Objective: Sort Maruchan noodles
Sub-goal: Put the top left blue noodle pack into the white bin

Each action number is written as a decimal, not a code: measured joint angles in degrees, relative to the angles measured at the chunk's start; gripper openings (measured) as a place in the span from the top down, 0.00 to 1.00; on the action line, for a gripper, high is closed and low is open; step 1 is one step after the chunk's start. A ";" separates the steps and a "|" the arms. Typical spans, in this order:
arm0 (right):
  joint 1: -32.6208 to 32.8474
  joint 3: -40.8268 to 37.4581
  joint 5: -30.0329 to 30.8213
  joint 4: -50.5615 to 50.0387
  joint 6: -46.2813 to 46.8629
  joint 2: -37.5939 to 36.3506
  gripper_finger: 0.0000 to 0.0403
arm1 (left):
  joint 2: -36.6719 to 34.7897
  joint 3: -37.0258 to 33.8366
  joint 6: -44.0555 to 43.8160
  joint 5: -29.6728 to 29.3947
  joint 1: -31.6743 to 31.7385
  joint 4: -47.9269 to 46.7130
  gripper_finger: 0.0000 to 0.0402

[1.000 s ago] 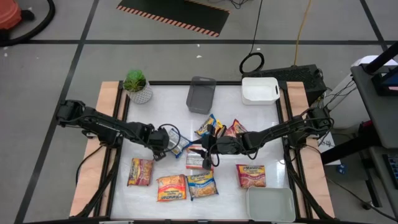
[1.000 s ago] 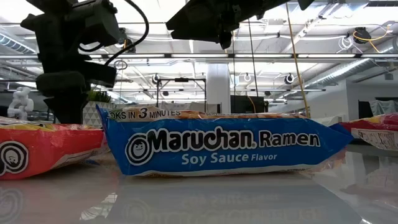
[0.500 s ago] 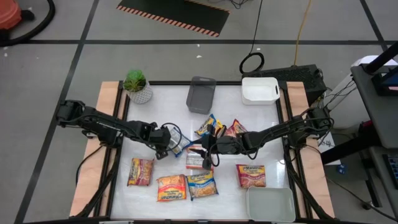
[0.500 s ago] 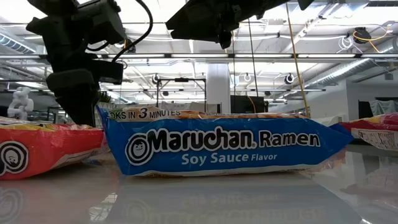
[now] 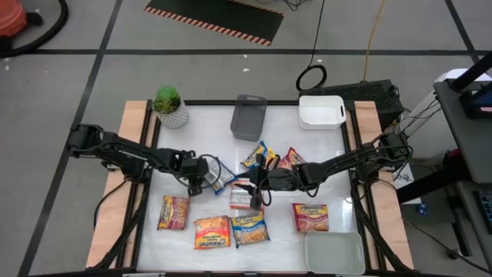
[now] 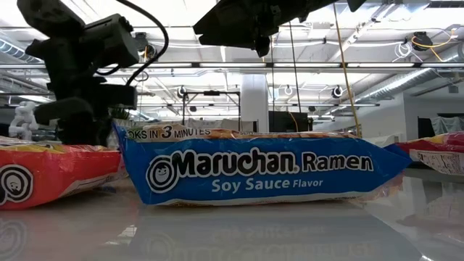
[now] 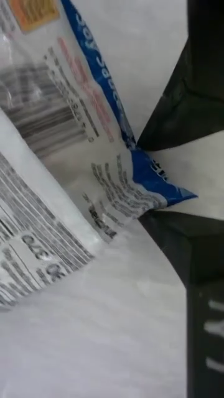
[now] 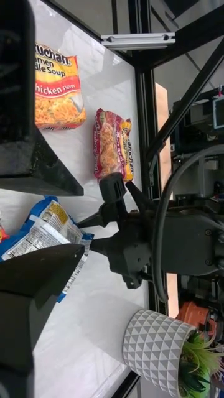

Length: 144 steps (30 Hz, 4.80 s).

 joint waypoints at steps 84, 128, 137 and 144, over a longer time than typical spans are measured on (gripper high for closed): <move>-2.97 -13.18 4.05 29.51 -1.91 0.02 0.22 | -13.51 9.58 37.66 -61.84 -26.11 19.71 0.99; -3.67 -4.15 4.49 43.65 -2.64 16.33 0.40 | -13.46 9.58 34.19 -57.12 -25.46 22.07 0.99; -3.67 -4.15 4.50 44.72 -1.22 16.33 0.37 | -13.45 9.58 33.82 -56.96 -25.46 21.74 0.99; -3.67 -4.15 4.48 44.72 -1.85 16.33 0.41 | -13.46 9.58 33.56 -56.90 -25.46 21.74 0.98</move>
